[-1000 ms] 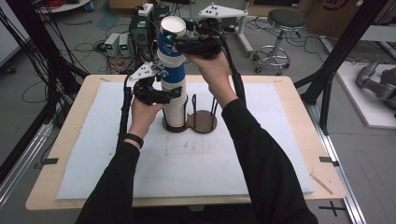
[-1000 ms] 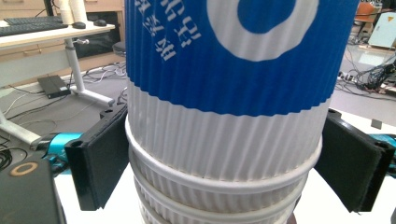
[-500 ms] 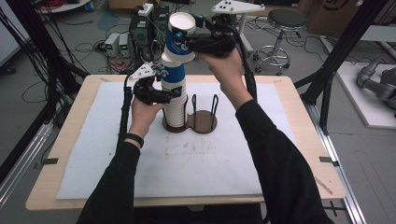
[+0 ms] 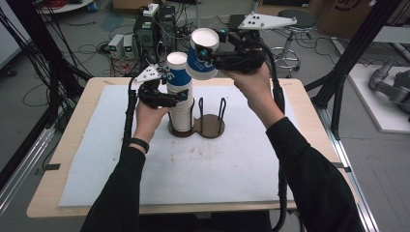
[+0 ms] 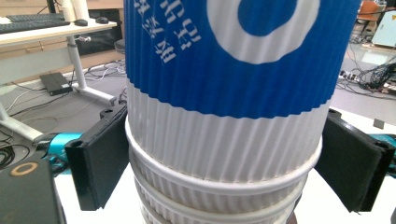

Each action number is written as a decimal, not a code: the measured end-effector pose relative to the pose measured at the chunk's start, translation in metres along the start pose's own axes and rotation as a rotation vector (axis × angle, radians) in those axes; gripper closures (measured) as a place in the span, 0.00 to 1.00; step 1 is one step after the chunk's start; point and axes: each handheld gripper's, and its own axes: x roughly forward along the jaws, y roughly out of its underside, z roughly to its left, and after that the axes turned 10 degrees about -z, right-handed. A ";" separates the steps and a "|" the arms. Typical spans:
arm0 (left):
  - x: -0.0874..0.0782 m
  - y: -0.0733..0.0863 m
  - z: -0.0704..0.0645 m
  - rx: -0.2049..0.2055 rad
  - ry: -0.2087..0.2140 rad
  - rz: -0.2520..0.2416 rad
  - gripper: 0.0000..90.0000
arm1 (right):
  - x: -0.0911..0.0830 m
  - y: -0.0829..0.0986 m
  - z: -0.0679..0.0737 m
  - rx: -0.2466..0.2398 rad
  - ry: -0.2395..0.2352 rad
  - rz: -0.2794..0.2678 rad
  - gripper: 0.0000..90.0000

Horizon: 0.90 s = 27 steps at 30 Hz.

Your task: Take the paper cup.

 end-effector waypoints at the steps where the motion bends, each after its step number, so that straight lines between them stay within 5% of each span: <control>1: 0.000 0.000 0.000 0.000 0.000 0.000 0.13 | -0.003 0.002 0.000 0.002 0.000 -0.001 0.33; 27: 0.000 0.001 0.000 -0.002 -0.003 -0.004 0.13 | -0.064 0.078 0.005 0.048 0.007 0.034 0.33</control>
